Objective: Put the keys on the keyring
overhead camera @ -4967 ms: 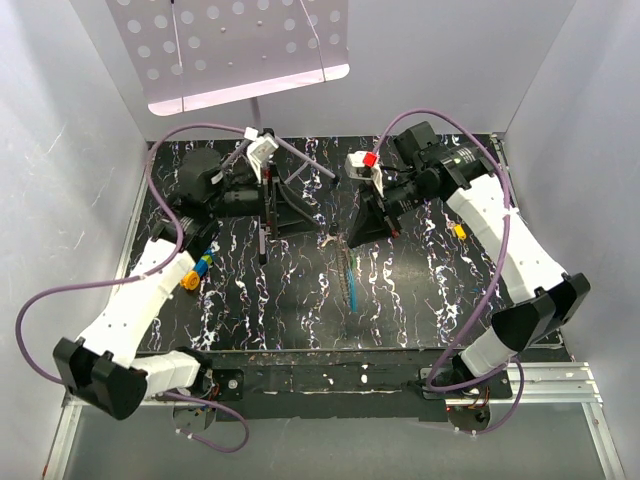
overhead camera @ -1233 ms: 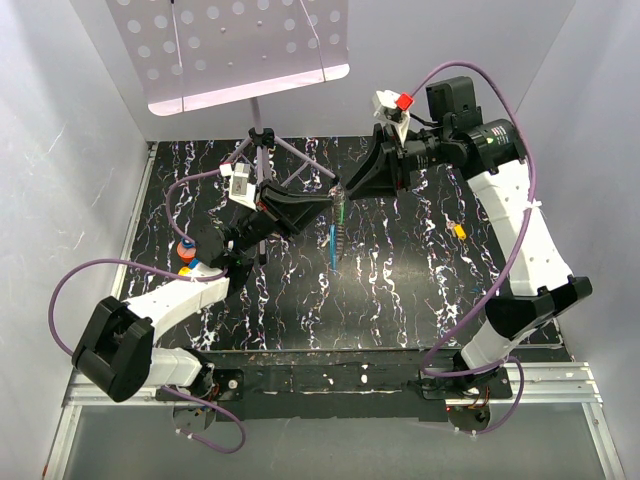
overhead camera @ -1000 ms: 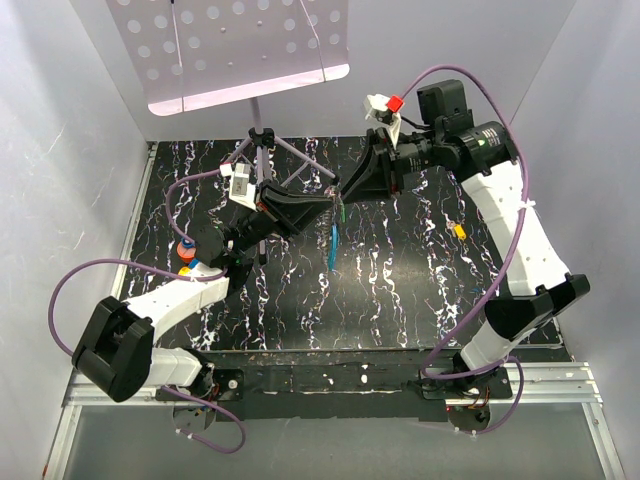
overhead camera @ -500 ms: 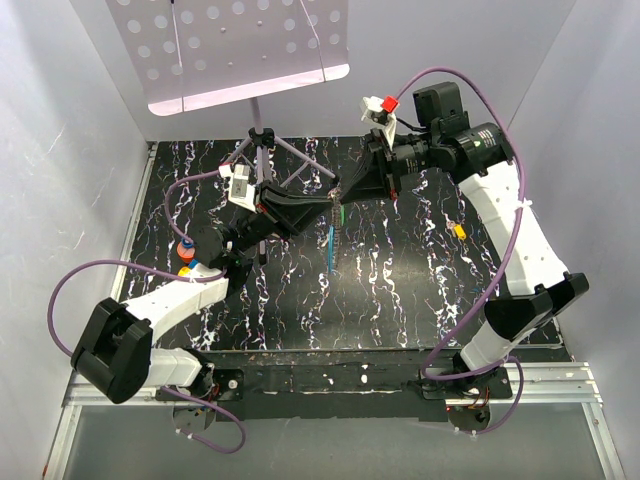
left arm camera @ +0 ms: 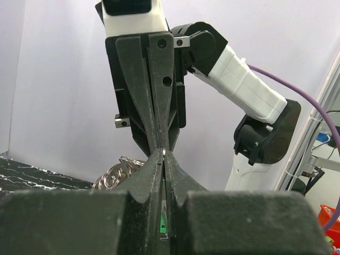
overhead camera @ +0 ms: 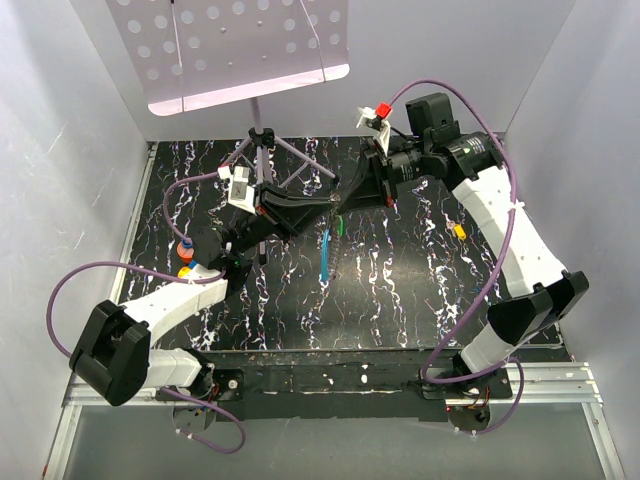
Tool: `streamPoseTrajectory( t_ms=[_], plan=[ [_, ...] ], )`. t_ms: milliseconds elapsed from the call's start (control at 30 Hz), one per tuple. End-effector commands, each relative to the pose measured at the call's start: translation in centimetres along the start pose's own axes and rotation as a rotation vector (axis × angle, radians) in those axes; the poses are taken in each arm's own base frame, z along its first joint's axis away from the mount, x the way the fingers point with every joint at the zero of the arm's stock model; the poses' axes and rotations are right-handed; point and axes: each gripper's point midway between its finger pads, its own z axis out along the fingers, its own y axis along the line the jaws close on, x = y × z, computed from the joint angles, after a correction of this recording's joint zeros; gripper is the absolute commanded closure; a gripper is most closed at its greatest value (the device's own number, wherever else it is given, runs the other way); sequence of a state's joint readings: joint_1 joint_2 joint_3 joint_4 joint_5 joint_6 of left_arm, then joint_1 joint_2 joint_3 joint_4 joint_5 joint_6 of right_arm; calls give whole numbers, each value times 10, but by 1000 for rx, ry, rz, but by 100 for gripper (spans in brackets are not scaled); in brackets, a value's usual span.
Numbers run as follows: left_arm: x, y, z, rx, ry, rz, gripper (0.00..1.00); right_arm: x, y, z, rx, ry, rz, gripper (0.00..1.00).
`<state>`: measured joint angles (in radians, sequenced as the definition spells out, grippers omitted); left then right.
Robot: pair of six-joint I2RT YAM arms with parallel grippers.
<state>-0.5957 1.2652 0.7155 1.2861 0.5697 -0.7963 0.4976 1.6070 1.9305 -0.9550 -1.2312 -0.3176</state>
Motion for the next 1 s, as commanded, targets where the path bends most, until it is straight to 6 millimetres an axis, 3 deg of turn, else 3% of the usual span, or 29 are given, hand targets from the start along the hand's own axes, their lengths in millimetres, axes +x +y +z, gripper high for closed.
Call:
streamPoseTrajectory(
  t_ms=[0,33,167,233,967],
  plan=[
    [-64,-46,9,153,-210,165,100,-6,11,3,-30,-18,27,99],
    [-64,-47,9,154,-209,165,100,-7,11,3,-25,-19,21,97],
    [-61,-47,7,149,-198,165,100,-15,16,0,-27,-28,-18,70],
    [-58,-46,6,147,-188,163,100,-19,17,-2,-26,-34,-32,66],
    [-49,-40,7,140,-159,138,100,-29,11,-6,0,-52,-23,69]
  ],
)
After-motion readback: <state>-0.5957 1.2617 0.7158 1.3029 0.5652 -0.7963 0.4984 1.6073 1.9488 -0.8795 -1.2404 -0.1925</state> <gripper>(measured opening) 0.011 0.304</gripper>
